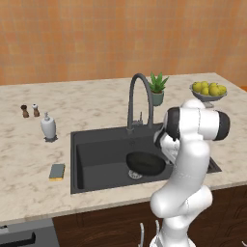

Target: Pick the pan and sponge and place them into the sink. Then turn on the water.

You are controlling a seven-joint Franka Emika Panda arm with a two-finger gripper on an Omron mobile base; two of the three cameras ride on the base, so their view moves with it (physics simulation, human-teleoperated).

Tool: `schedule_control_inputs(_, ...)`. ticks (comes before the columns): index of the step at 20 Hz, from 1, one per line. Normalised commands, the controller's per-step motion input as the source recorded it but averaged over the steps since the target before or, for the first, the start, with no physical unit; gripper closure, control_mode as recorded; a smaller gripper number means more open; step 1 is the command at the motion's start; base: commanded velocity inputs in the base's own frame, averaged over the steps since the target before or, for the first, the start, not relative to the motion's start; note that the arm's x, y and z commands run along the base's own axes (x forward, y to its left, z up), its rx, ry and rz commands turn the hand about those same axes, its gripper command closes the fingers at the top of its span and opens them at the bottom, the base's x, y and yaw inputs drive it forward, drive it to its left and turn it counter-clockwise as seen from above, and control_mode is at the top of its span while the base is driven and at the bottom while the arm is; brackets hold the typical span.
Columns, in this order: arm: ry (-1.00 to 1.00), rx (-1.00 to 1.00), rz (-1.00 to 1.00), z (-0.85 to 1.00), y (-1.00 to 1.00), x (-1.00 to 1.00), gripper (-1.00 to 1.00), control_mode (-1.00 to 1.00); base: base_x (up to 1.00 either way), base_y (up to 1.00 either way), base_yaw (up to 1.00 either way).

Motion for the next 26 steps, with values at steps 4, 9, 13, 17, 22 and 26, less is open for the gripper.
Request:
schedule_control_inputs(4, 0.00, 0.00, 0.00, -0.51, 0.00, 0.12, 1.00, -1.00, 0.00, 0.00, 0.00)
schedule_control_inputs(9, 0.00, 0.00, 0.00, -0.42, 0.00, 0.20, 1.00, -1.00, 0.00, 0.00, 0.00)
schedule_control_inputs(13, 0.00, 0.00, 0.00, -0.40, 0.00, 0.20, 1.00, -1.00, 0.00, 0.00, 0.00)
schedule_control_inputs(17, 0.00, 0.00, 0.00, -0.39, 0.00, 0.17, 1.00, -1.00, 0.00, 0.00, 0.00)
schedule_control_inputs(22, 0.00, 0.00, 0.00, -0.43, 0.00, 0.20, 1.00, -1.00, 0.00, 0.00, 0.00)
schedule_control_inputs(26, 0.00, 0.00, 0.00, -0.39, -0.01, 0.16, 1.00, -1.00, 0.00, 0.00, 0.00)
